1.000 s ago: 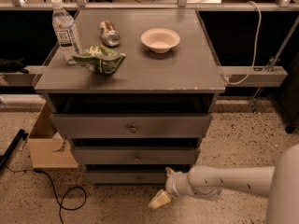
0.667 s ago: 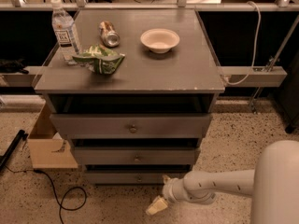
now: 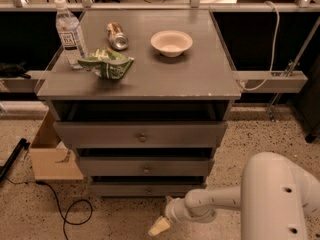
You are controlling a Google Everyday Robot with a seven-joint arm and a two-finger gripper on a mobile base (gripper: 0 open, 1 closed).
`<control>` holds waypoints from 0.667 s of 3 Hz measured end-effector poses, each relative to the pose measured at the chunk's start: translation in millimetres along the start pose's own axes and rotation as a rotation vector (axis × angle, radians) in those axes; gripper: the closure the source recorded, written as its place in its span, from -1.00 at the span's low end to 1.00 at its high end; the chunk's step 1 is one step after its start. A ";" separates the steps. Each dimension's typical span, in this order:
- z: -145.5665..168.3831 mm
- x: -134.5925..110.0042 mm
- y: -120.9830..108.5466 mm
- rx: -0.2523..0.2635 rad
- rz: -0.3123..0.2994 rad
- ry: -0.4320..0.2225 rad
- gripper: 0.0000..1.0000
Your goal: Open bottom drawer
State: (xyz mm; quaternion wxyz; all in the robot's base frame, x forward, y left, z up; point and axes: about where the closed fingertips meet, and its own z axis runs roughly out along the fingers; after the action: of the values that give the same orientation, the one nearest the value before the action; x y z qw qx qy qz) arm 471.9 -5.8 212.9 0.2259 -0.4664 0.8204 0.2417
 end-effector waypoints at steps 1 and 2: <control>52.5 5.5 -18.6 0.001 0.010 0.020 -1.00; 52.5 5.5 -18.6 0.001 0.010 0.020 -1.00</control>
Offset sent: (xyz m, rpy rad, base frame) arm 0.0153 0.0161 -0.0404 -0.0152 0.0166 -0.0016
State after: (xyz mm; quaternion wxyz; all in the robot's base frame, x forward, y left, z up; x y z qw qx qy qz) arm 493.2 14.1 165.1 0.2167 -0.4644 0.8250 0.2381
